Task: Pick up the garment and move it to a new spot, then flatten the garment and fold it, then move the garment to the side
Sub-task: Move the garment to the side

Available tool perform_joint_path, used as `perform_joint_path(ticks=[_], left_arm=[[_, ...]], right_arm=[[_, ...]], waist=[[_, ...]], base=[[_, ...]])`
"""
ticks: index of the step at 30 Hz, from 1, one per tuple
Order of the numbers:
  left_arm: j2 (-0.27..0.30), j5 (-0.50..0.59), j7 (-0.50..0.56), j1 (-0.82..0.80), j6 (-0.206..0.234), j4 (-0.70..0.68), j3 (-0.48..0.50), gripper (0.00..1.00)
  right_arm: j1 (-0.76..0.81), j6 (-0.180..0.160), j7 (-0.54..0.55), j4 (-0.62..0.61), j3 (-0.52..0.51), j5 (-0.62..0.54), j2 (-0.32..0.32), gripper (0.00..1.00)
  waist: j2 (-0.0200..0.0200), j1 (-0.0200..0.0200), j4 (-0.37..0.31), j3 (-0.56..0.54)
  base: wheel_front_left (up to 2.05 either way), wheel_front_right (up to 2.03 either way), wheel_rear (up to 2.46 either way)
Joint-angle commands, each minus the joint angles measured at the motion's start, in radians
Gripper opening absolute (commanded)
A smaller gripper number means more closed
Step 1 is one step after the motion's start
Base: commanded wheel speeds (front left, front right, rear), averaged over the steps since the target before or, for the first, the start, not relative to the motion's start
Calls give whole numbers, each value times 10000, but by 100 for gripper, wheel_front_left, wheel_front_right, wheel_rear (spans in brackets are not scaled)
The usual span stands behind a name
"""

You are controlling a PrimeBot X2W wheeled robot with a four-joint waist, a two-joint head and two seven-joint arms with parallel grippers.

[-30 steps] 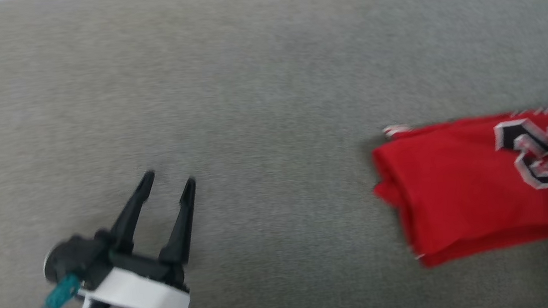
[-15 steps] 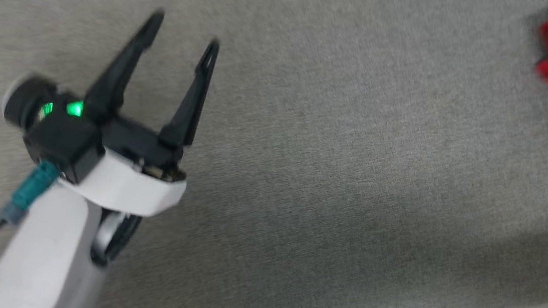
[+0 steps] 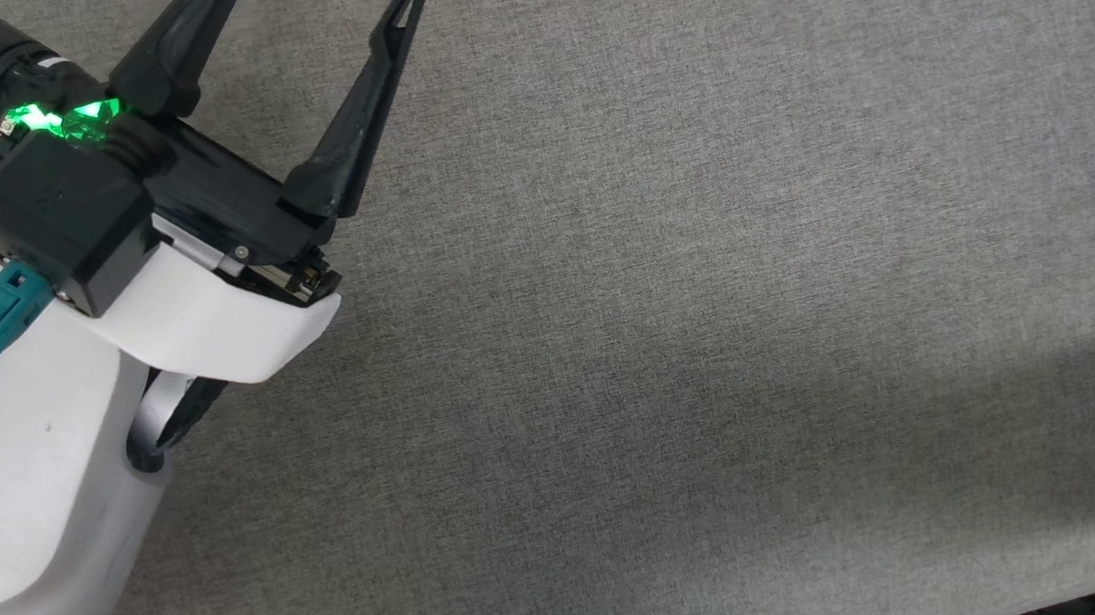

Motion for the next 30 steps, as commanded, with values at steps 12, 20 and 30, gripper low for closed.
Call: perform_joint_path(ticks=[12, 20, 30], left_arm=[[-649, 93, -49, 953, 21, 581, 469, 100], [-1429, 184, -49, 3041, 21, 1182, 1573, 100], [-2256, 244, -49, 5943, 21, 2031, 3070, 100]], right_arm=[[203, -3, -1076, 1111, 1071, -711, -340, 100], [1694, -5, -1851, 481, 3454, 286, -119, 100], [3493, -3, -2836, -187, 5976, 1023, 787, 100]], waist=[[0, 0, 431, -1278], [0, 0, 915, -3252], [0, 0, 1595, -5252]], base=[[0, 0, 0], [0, 0, 0], [0, 0, 0]])
